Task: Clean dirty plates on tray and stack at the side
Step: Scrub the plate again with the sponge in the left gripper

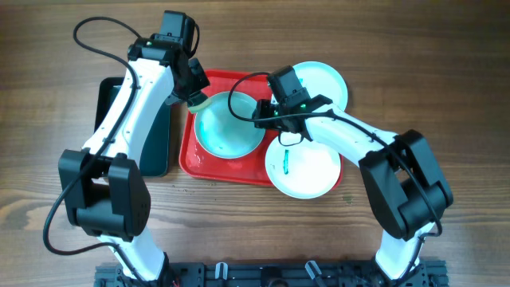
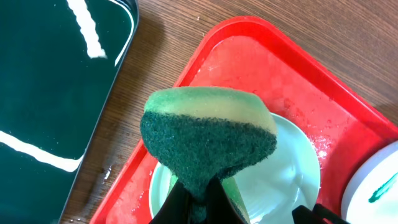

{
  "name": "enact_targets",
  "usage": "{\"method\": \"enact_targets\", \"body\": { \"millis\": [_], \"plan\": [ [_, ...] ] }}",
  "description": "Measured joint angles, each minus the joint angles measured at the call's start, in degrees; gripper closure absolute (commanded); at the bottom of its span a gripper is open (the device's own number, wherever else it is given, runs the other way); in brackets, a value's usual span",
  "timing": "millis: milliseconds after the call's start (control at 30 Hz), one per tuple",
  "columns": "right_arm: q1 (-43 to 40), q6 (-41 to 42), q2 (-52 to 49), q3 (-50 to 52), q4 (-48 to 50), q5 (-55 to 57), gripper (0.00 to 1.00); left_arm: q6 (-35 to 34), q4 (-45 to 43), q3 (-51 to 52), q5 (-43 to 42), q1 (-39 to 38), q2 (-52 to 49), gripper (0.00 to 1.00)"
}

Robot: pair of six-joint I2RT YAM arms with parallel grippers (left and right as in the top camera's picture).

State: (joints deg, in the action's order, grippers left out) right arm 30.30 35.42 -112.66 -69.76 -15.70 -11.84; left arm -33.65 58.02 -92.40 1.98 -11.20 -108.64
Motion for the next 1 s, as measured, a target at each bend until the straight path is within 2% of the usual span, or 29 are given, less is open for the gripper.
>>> {"method": "enact_targets", "body": {
  "millis": [100,200,433,567,733,833,1000],
  "plan": [
    [-1.7,-4.4,0.0,0.0,2.4,-0.7,0.53,-2.7,0.0,0.0,0.3,0.0,0.0,0.96],
    [-2.4,-8.8,-0.3,0.0,6.2,-0.9,0.64,-5.0,0.0,0.0,0.3,0.0,0.0,0.96],
    [-2.3,-10.0,-4.3,0.0,8.5,-1.9,0.96,-6.1,0.4,0.0,1.0,0.0,0.0,0.96],
    [-1.6,-7.3,-4.4,0.0,7.5,-1.1,0.96,-6.2,0.3,3.1,1.6,0.0,0.1,0.96],
    [-0.5,6.1,-4.3,-0.9,2.1,1.2,0.96,-6.1,-3.7,10.7,1.7,-0.3,0.2,0.96],
    [-0.3,8.2,-4.3,-0.9,1.8,1.4,0.96,-5.2,-10.6,15.7,2.0,-2.0,0.2,0.96],
    [-0.3,8.3,-4.3,-0.9,1.9,1.4,0.96,2.9,-21.0,17.6,2.3,-6.9,0.2,0.96]
  ]
}}
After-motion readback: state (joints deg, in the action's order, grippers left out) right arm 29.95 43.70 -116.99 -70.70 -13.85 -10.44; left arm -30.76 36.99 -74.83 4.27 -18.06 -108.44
